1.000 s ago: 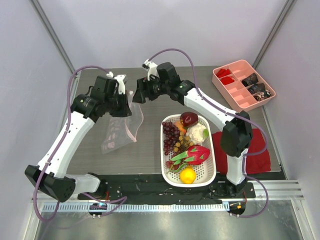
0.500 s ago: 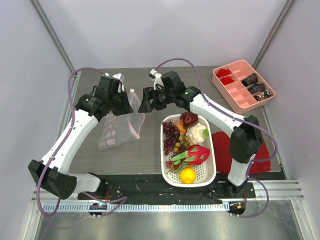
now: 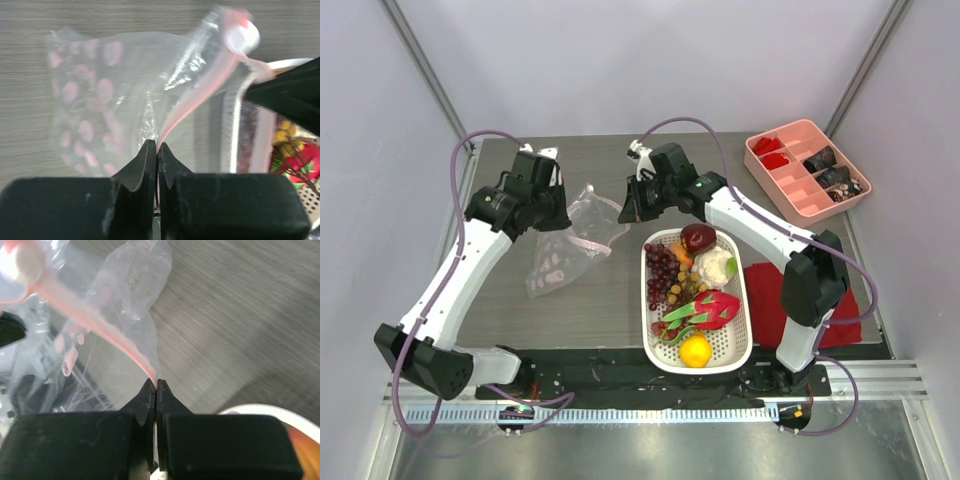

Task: Place the food in the zip-top bag and seal the zipper
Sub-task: Open the zipper of the food storage bag, then pick up the fake fruit from the bin, then place the fake fruit in the zipper food storage bag.

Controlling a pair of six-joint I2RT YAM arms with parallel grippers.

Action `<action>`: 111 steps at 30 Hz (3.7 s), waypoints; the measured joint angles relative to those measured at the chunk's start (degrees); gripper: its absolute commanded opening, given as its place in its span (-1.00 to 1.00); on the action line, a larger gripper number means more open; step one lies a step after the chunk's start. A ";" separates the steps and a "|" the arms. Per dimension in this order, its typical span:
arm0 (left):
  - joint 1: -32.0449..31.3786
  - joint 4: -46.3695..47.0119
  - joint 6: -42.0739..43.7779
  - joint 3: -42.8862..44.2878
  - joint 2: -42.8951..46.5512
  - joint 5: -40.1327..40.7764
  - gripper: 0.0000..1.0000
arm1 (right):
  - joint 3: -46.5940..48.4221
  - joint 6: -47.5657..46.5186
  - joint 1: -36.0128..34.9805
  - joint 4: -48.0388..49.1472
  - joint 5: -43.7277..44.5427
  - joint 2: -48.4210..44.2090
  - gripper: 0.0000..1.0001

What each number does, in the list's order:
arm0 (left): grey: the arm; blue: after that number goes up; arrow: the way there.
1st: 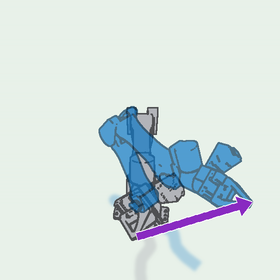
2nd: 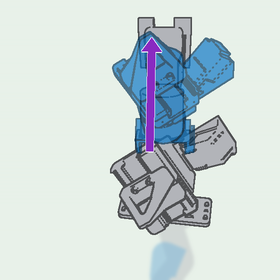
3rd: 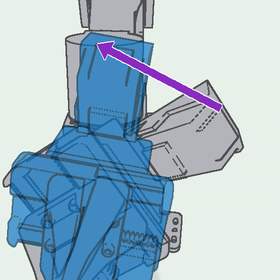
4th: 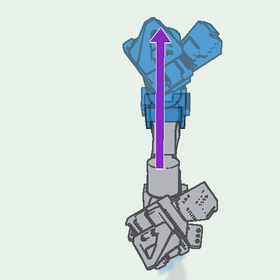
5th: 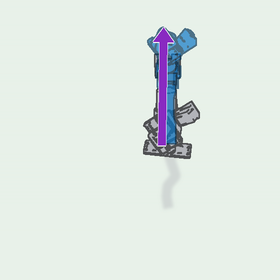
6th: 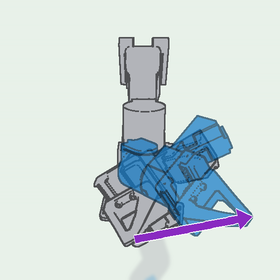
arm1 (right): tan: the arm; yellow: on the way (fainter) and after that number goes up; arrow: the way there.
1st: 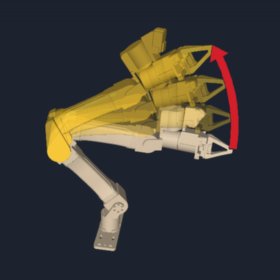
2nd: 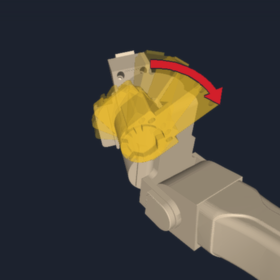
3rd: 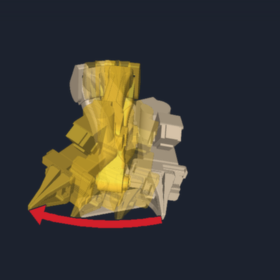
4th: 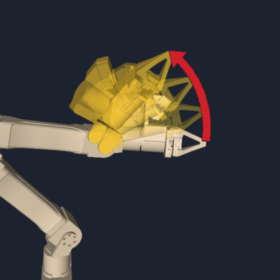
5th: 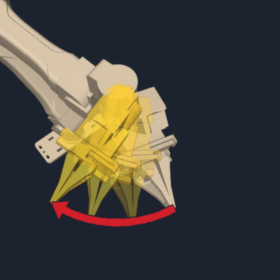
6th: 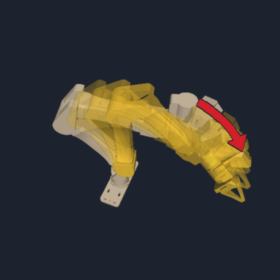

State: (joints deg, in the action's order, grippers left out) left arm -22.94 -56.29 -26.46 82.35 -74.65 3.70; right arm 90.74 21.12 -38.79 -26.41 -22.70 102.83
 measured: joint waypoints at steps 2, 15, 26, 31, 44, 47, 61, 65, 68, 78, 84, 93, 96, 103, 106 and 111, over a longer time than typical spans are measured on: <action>0.15 -1.44 1.68 1.01 -0.15 1.44 -1.00 | 0.00 -1.22 0.44 -0.57 0.46 -0.37 -0.98; 1.51 -3.04 7.39 2.99 2.03 -0.63 -0.99 | 1.03 -11.93 0.55 -3.10 0.68 -2.25 0.36; 1.64 -1.57 6.08 -0.15 -0.98 -5.53 -0.99 | -2.75 -20.90 1.68 -10.45 -1.31 -20.15 0.75; 1.66 -1.09 5.75 -0.31 -0.98 -6.93 -0.99 | -10.95 -26.34 1.81 -13.22 -1.38 -33.79 0.75; 1.20 -0.44 5.68 -1.75 -0.96 -9.62 -1.00 | -24.48 -46.62 0.85 -28.59 -2.01 -39.85 0.74; 1.03 -0.22 5.68 -2.14 -0.96 -9.81 -0.99 | -27.43 -50.51 0.11 -28.94 -1.55 -39.67 0.71; 0.94 0.20 5.70 -3.48 -0.92 -9.81 -1.00 | -36.41 -59.87 -3.67 -16.65 1.18 -36.57 -0.05; 0.94 0.26 5.73 -3.48 -0.92 -9.81 -1.00 | -37.73 -60.92 -4.35 -13.84 2.49 -36.57 -0.62; 0.94 0.31 5.81 -3.48 -0.92 -9.92 -0.99 | -37.79 -61.18 -4.39 -13.11 3.41 -36.98 -0.98; 0.94 0.35 5.86 -3.39 0.15 -12.39 -1.00 | -31.54 -57.00 -4.39 -17.09 4.13 -42.66 -0.98; 0.94 0.42 5.60 -1.77 0.15 -15.34 -1.00 | -22.95 -51.87 -4.39 -17.35 3.93 -43.58 -0.98; 0.94 1.40 4.09 -1.01 0.20 -21.29 -1.00 | -10.88 -43.80 -4.39 -14.23 3.93 -41.35 -0.98; 0.94 1.64 3.37 -0.87 0.20 -23.17 -1.00 | -6.64 -40.44 -4.39 -10.71 3.80 -39.23 -0.98; 0.94 2.10 1.14 0.81 0.20 -28.13 -0.99 | -3.78 -31.15 -4.63 0.28 2.16 -36.09 -0.98; 0.94 2.84 -0.17 1.22 0.20 -30.71 -0.99 | -6.16 -27.71 -5.35 6.01 1.60 -35.95 -0.98; 1.62 3.37 -2.32 1.22 0.20 -35.43 -0.99 | -13.11 -25.90 -7.28 11.69 0.98 -36.33 -0.98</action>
State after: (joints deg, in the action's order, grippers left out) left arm -21.32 -52.93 -28.77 83.57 -74.46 -31.73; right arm 77.62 -4.78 -46.06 -14.72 -21.71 66.50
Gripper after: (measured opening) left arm 0.017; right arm 0.072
